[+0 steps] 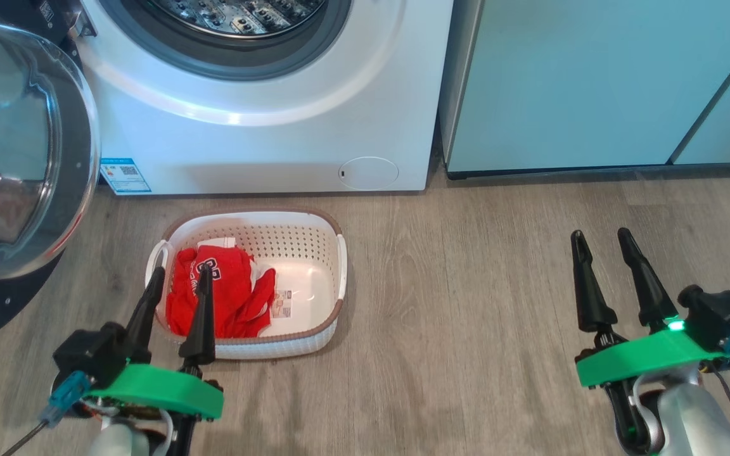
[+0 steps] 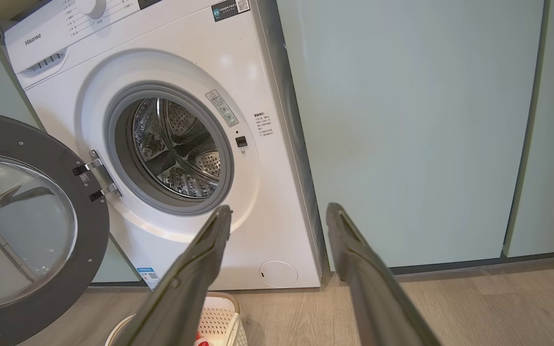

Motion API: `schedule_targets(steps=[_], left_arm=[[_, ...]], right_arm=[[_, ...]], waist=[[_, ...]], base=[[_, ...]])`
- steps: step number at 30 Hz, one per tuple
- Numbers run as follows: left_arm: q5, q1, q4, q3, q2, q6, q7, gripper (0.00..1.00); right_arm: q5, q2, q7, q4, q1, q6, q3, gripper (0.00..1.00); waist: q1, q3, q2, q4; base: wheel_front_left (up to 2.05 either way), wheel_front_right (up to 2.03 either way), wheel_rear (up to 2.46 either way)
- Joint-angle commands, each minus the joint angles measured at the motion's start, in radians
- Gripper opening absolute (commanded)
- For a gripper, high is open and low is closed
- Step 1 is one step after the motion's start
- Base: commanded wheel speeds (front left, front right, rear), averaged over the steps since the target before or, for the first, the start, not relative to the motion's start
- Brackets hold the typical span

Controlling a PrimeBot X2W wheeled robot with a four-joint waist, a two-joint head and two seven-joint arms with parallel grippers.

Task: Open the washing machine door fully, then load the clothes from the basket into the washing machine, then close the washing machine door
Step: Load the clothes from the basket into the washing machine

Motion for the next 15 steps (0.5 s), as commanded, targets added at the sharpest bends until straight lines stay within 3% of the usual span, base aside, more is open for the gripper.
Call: schedule_targets(steps=[1,6,15], left_arm=[[-0.008,-0.032,-0.029,0.037,0.010,-0.005,-0.005,1.00],[-0.011,-0.033,-0.029,0.044,0.010,-0.008,-0.005,1.00],[-0.008,-0.033,-0.031,0.035,0.010,-0.011,-0.005,1.00]], right_arm=[[0.003,0.002,-0.006,-0.027,-0.025,0.000,0.025,1.00],[0.002,0.002,-0.006,-0.025,-0.025,0.000,0.025,1.00],[-0.003,0.002,-0.006,-0.023,-0.026,0.000,0.026,1.00]], waist=[[0.0000,0.001,0.0000,0.001],[0.0000,0.002,0.0000,0.005],[0.0000,-0.001,0.0000,0.013]], base=[[1.11,-1.11,0.00],[1.52,-1.52,0.00],[2.10,-2.09,-0.02]])
